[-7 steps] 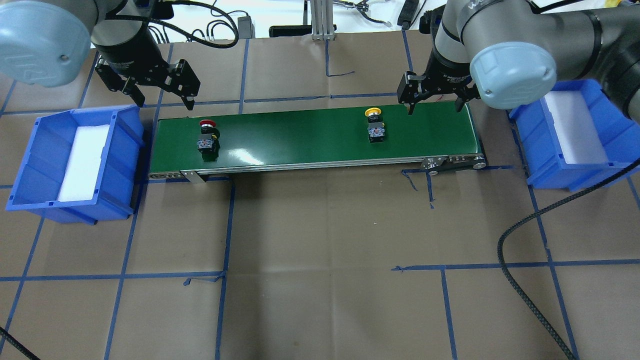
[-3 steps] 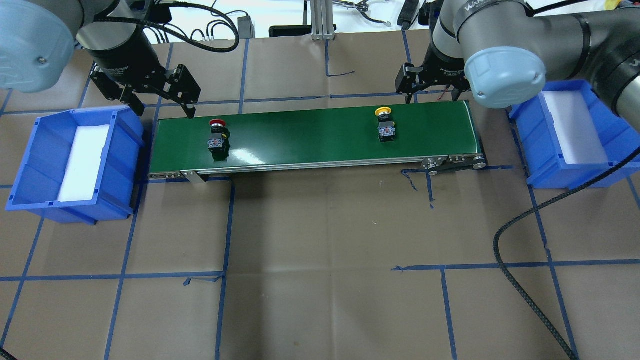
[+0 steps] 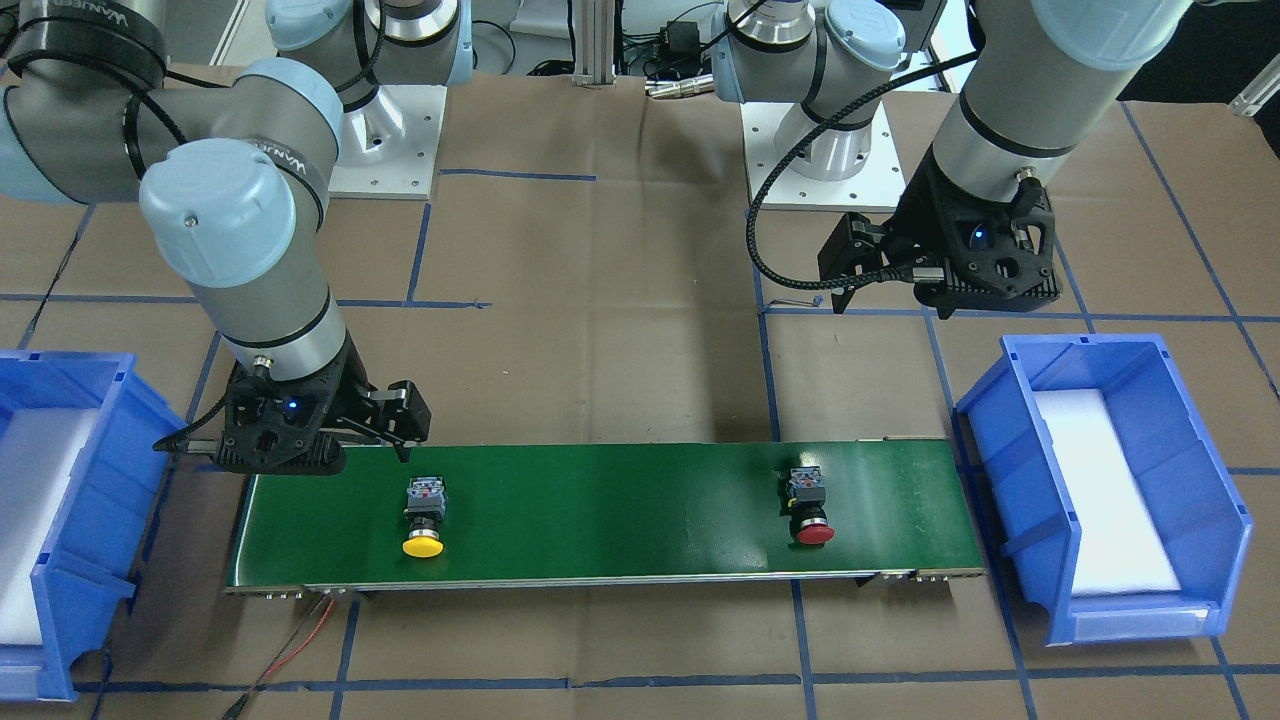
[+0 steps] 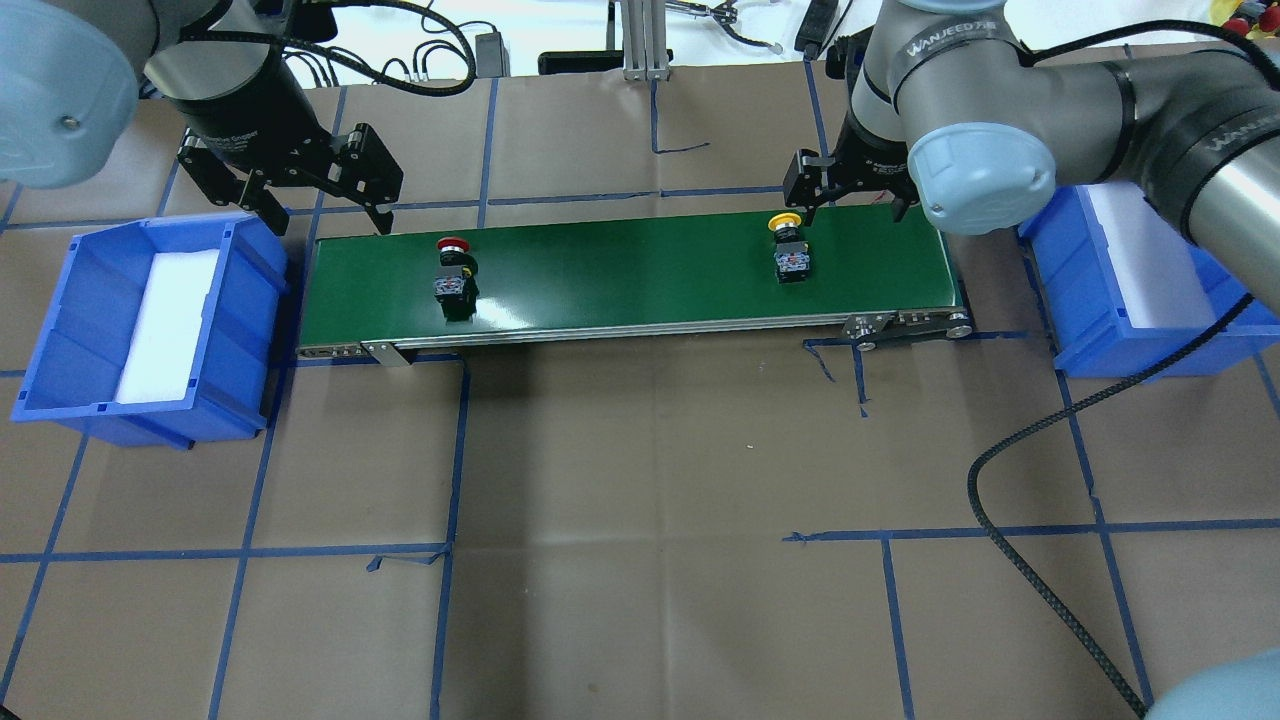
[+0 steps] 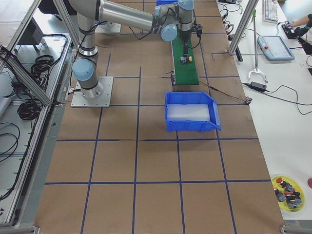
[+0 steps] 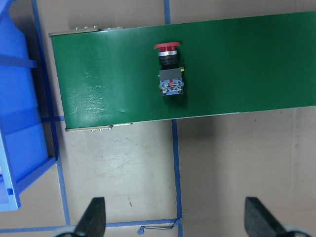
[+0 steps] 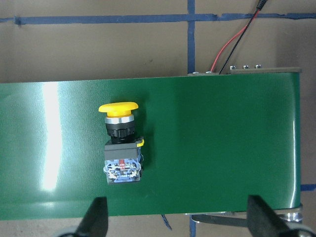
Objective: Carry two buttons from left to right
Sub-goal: 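Lower the right gripper onto the yellow button on the belt and grasp it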
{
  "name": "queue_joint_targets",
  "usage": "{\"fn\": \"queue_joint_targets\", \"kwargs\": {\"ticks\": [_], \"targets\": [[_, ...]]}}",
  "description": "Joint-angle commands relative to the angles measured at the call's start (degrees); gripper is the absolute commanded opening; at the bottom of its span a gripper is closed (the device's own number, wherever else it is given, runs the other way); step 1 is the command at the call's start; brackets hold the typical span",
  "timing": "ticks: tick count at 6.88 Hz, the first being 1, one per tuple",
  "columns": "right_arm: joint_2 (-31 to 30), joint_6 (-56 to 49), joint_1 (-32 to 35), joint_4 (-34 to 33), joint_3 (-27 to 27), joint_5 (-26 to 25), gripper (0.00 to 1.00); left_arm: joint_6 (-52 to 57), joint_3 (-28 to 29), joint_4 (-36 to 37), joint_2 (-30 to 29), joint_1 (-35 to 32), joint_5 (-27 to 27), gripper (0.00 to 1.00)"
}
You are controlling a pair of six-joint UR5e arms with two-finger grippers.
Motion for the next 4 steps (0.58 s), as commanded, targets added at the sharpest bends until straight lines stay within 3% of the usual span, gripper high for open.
{"fn": "queue_joint_targets", "kwargs": {"ticks": [1, 2, 4], "targets": [[4.8, 2.4, -0.1, -0.8, -0.7, 0.0, 1.00, -2.3, -1.6, -0.1, 2.0, -0.9, 0.4, 1.00], [5.4, 2.5, 0.0, -0.9, -0.8, 0.0, 1.00, -2.0, -4.2, 1.1, 3.1, -1.0, 0.3, 1.00], [7.1, 2.5, 0.0, -0.9, -0.8, 0.0, 1.00, -2.0, -3.1, 1.5, 2.3, -0.9, 0.4, 1.00]]}}
